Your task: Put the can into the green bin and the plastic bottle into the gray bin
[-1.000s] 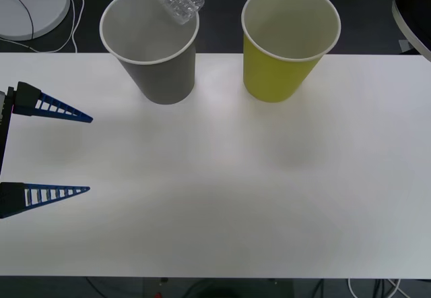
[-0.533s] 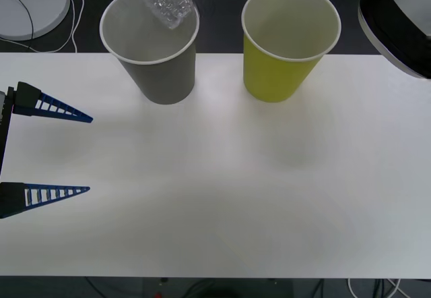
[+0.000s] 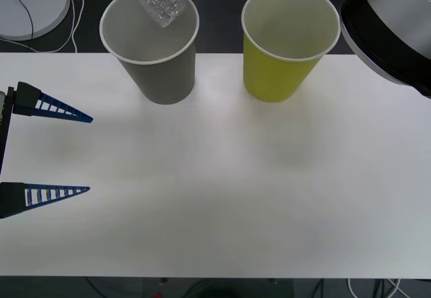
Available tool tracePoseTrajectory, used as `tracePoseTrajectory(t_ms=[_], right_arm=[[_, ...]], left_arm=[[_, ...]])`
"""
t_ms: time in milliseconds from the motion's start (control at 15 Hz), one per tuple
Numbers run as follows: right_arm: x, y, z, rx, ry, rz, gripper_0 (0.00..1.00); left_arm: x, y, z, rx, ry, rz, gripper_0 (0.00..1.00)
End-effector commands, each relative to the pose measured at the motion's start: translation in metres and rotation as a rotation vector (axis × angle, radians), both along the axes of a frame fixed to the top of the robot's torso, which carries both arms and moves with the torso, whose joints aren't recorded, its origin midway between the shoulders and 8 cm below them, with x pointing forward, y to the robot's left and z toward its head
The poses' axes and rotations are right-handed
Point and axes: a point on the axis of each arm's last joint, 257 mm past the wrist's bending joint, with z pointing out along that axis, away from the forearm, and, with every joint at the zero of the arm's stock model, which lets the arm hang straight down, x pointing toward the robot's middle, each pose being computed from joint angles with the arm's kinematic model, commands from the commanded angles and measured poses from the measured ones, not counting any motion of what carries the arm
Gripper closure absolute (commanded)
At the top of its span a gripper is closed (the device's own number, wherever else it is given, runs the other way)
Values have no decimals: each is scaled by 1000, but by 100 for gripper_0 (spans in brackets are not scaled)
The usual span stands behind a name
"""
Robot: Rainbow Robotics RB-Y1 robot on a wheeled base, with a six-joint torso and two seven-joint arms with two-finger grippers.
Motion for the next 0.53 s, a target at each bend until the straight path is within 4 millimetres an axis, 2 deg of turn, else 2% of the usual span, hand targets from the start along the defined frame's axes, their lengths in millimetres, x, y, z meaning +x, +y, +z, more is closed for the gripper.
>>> tracePoseTrajectory(t_ms=[67,467,533], right_arm=[[3,-1,1,8,-8,-4,100],[5,-1,-3,-2,-10,-6,100],[5,-2,-3,-5,-12,-8,88]], left_arm=[[0,0,0,0,0,0,0],[0,0,0,0,0,0,0],[0,0,0,0,0,0,0]])
